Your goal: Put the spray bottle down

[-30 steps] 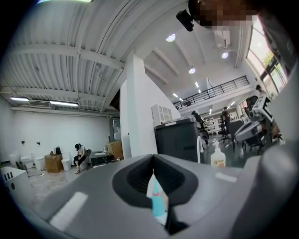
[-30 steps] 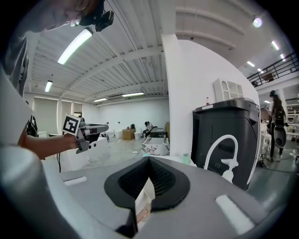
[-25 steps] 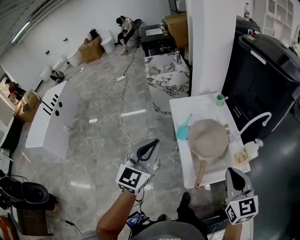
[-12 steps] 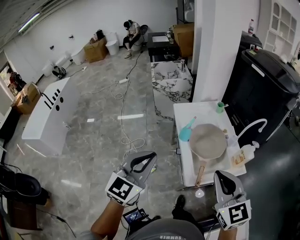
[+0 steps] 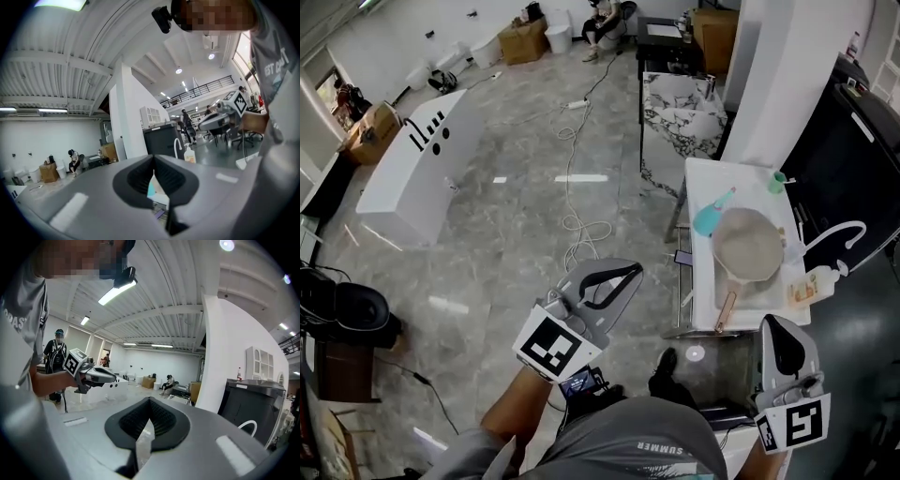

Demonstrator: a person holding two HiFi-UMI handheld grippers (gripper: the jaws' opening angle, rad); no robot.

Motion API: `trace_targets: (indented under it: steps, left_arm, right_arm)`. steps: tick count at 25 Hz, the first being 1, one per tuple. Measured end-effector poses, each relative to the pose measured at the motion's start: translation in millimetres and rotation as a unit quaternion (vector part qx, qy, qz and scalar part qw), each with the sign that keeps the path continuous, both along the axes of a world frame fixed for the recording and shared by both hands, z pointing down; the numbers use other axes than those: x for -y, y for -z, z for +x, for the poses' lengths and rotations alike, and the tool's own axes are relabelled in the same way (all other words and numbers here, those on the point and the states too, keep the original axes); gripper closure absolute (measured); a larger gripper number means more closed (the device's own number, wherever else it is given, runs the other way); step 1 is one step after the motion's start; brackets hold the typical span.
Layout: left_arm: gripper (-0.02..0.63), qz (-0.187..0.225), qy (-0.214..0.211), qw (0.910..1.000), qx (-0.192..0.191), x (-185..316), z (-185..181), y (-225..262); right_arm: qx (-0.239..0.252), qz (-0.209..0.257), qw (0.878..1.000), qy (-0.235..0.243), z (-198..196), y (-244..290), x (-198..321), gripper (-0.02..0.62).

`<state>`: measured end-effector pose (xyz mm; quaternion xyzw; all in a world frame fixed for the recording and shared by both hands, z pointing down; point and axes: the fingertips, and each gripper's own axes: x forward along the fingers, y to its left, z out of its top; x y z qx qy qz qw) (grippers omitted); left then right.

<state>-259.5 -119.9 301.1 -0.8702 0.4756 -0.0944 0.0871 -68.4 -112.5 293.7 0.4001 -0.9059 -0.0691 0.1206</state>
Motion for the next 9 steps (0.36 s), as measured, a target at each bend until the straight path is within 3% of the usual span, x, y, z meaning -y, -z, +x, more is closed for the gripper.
trace_targets:
  steps: [9]
  left_arm:
    - [0.606, 0.009, 0.013, 0.9999, -0.005, -21.8, -24.8, 2.8]
  right_arm:
    - [-0.011, 0.001, 1.0, 0.01, -20.5, 3.8, -18.9, 0.597]
